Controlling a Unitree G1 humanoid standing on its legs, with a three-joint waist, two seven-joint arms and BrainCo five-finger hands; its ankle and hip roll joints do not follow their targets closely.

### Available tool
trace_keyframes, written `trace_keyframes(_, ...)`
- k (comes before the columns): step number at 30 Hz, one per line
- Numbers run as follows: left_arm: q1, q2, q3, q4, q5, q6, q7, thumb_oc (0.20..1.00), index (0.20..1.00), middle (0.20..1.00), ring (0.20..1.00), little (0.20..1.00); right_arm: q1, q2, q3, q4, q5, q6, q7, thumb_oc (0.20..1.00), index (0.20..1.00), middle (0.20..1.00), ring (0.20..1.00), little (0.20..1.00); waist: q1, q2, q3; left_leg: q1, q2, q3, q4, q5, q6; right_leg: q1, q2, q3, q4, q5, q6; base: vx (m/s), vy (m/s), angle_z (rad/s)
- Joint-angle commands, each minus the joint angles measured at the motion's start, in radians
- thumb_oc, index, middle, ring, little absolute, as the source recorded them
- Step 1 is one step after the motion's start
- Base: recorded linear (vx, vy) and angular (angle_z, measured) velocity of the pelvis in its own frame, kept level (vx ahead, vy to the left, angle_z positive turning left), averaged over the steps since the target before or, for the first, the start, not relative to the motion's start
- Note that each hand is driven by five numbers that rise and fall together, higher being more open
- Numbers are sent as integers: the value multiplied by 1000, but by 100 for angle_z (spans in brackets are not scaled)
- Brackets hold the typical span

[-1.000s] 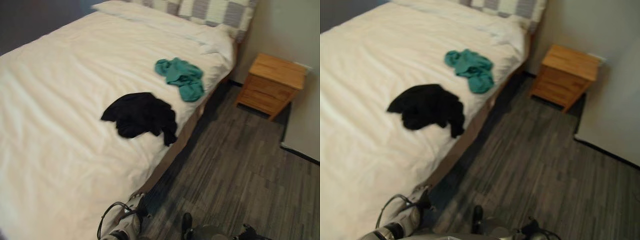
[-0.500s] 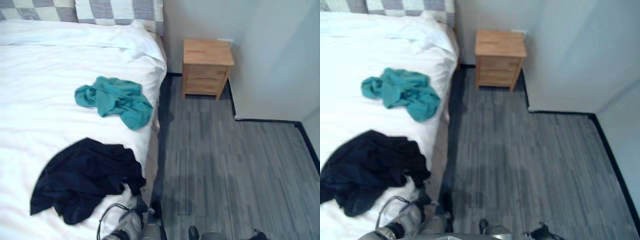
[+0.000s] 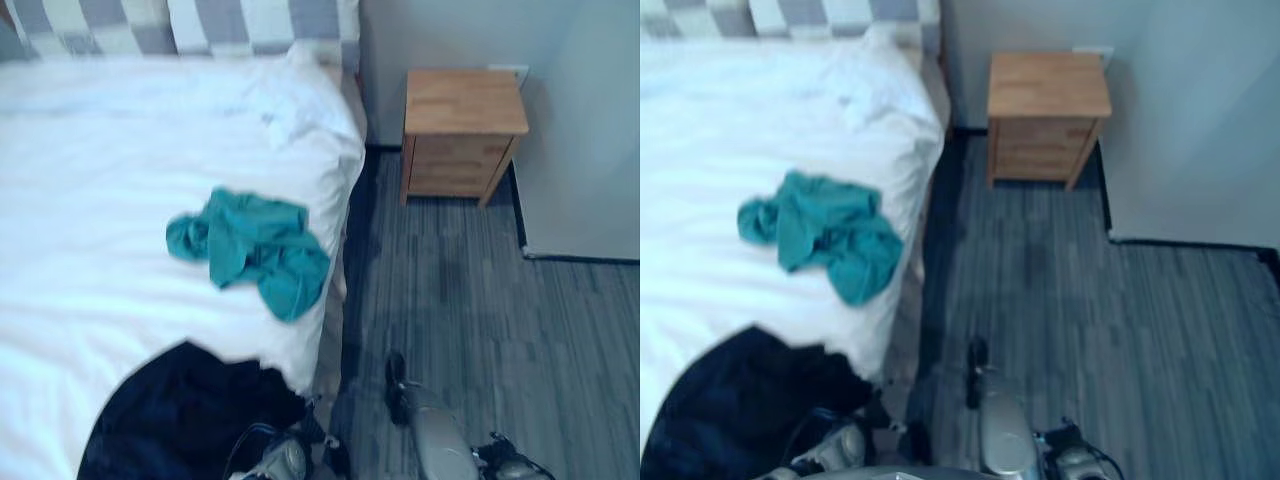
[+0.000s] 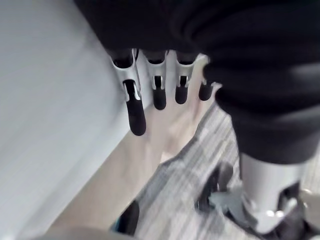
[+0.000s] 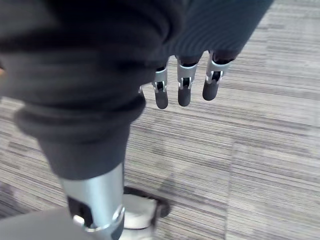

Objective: Tidy up the quilt and then pick up the clothes from the bed and put them into the laundry hamper.

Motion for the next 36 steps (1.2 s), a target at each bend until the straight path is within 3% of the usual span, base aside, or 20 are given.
trace_keyframes(1, -67, 183, 61, 52, 38, 68, 56, 1000, 1000, 1000, 1000, 1000, 15, -75, 47, -20, -15, 8, -9, 1000, 1000, 1000, 1000, 1000, 21, -85, 66, -156, 3, -25, 648, 231, -38, 221, 38, 41, -283, 33, 10, 293, -118, -38)
trace_keyframes(4, -89, 179, 55, 38, 17, 65, 73, 1000, 1000, 1000, 1000, 1000, -4, -82, 65, -22, -29, 14, -11, 1000, 1000, 1000, 1000, 1000, 60, -115, 79, -260, 13, -34, 693, 195, -6, 282, 38, 109, -314, 21, 2, 536, 35, -154)
trace_keyframes(6, -97, 167, 52, 33, 10, 63, 82, 1000, 1000, 1000, 1000, 1000, -5, -82, 83, -24, -48, 18, -9, 1000, 1000, 1000, 1000, 1000, 91, -123, 74, -306, 17, -45, 567, 156, 12, 339, 29, 179, -340, 3, 15, 406, 182, -178)
trace_keyframes(7, -100, 159, 56, 32, 7, 65, 89, 1000, 1000, 1000, 1000, 1000, -7, -80, 94, -24, -57, 16, -9, 1000, 1000, 1000, 1000, 1000, 104, -119, 68, -298, 6, -55, 448, 148, 20, 353, 29, 207, -345, -6, 26, 524, 321, -155)
trace_keyframes(8, -102, 149, 60, 27, 9, 67, 99, 1000, 1000, 1000, 1000, 1000, -16, -79, 119, -30, -81, 13, -10, 1000, 1000, 1000, 1000, 1000, 118, -104, 48, -274, -1, -58, 115, 142, 27, 394, 23, 241, -367, -31, 54, 524, 320, -145)
trace_keyframes(9, -102, 149, 60, 27, 9, 67, 99, 1000, 1000, 1000, 1000, 1000, -16, -79, 119, -30, -81, 13, -10, 1000, 1000, 1000, 1000, 1000, 120, -106, 47, -270, -3, -55, 105, 149, 27, 393, 21, 243, -367, -29, 54, 663, 361, -145)
trace_keyframes(10, -111, 139, 58, 28, 24, 67, 103, 1000, 1000, 1000, 1000, 1000, -11, -78, 123, -42, -101, 5, -13, 1000, 1000, 1000, 1000, 1000, 113, -94, 28, -261, 31, 47, -55, 194, 11, 432, 9, 227, -384, -57, 67, 321, 142, -69)
trace_keyframes(11, -111, 139, 58, 28, 24, 67, 103, 1000, 1000, 1000, 1000, 1000, -10, -78, 123, -42, -101, 5, -13, 1000, 1000, 1000, 1000, 1000, 115, -96, 29, -256, 29, 49, -61, 196, 11, 434, 7, 228, -385, -58, 68, 557, 261, -59)
trace_keyframes(12, -112, 136, 57, 13, 43, 77, 98, 1000, 1000, 1000, 1000, 1000, 9, -77, 123, -62, -110, 4, -11, 1000, 1000, 1000, 1000, 1000, 99, -89, 20, -256, 68, 215, -114, 225, 9, 453, -1, 195, -373, -82, 72, 247, 124, -5)
trace_keyframes(16, -100, 112, 74, 28, 32, 85, 94, 1000, 1000, 1000, 1000, 1000, 17, -56, 118, -51, -103, 15, -6, 1000, 1000, 1000, 1000, 1000, 92, -86, -16, -223, 29, 254, -149, 225, 29, 477, -26, 172, -348, -96, 100, 448, 236, 31)
trace_keyframes(19, -88, 110, 100, 46, -6, 88, 96, 1000, 1000, 1000, 1000, 1000, 9, -35, 96, -27, -97, 20, -1, 1000, 1000, 1000, 1000, 1000, 107, -101, -37, -199, -19, 222, -153, 183, 71, 444, -55, 166, -191, -105, 129, 377, 206, 29)
trace_keyframes(20, -78, 112, 130, 50, -55, 91, 103, 1000, 1000, 1000, 1000, 1000, 4, -22, 80, -29, -71, 20, 1, 1000, 1000, 1000, 1000, 1000, 120, -105, -24, -153, -49, 194, -152, 142, 108, 368, -74, 177, 63, -36, 175, 477, 267, 79)
trace_keyframes(21, -73, 112, 142, 52, -77, 95, 108, 1000, 1000, 1000, 1000, 1000, -3, -18, 73, -37, -57, 21, 2, 1000, 1000, 1000, 1000, 1000, 117, -104, -8, -116, -58, 168, -163, 127, 125, 312, -65, 206, 192, 13, 181, 376, 211, 71)
trace_keyframes(24, -65, 118, 151, 63, -97, 95, 117, 1000, 1000, 1000, 1000, 1000, -21, -21, 71, -48, -39, 13, -1, 1000, 1000, 1000, 1000, 1000, 106, -81, 20, -55, -58, 93, -194, 118, 138, 185, 1, 262, 370, 8, 157, 256, 65, 110)
trace_keyframes(26, -58, 127, 154, 63, -96, 93, 119, 1000, 1000, 1000, 1000, 1000, -21, -26, 77, -57, -32, 8, 2, 1000, 1000, 1000, 1000, 1000, 102, -72, 30, -23, -62, 6, -206, 117, 131, 130, 48, 283, 310, -30, 135, 408, -84, 171)
trace_keyframes(27, -61, 139, 151, 69, -98, 86, 124, 1000, 1000, 1000, 1000, 1000, -32, -35, 82, -57, -29, 8, -3, 1000, 1000, 1000, 1000, 1000, 101, -78, 35, -21, -68, -83, -196, 104, 119, 131, 38, 329, 130, -65, 122, 356, -139, 178)
trace_keyframes(28, -61, 139, 151, 69, -98, 86, 124, 1000, 1000, 1000, 1000, 1000, -33, -35, 82, -57, -29, 7, -3, 1000, 1000, 1000, 1000, 1000, 100, -76, 34, -23, -66, -83, -195, 105, 118, 131, 40, 328, 125, -61, 121, 417, -167, 232)
trace_keyframes(31, -88, 167, 133, 85, -83, 72, 123, 1000, 1000, 1000, 1000, 1000, -44, -66, 120, -11, -66, 17, 8, 1000, 1000, 1000, 1000, 1000, 100, -110, 31, -8, -98, -273, -149, 41, 96, 150, 45, 648, -178, -31, 148, 374, -177, 201)
trace_keyframes(35, -66, 170, 146, 69, -127, 57, 142, 1000, 1000, 1000, 1000, 1000, -58, -60, 148, -20, -107, 22, 15, 1000, 1000, 1000, 1000, 1000, 124, -129, 34, -28, -85, -308, -113, 32, 73, 171, 16, 538, -181, 15, 136, 214, -364, 177)
trace_keyframes(36, -48, 163, 156, 57, -156, 48, 150, 1000, 1000, 1000, 1000, 1000, -54, -68, 141, -40, -116, 19, 15, 1000, 1000, 1000, 1000, 1000, 128, -135, 36, -85, -69, -270, -62, 46, 48, 230, -49, 426, -256, 16, 121, 117, -359, 200)
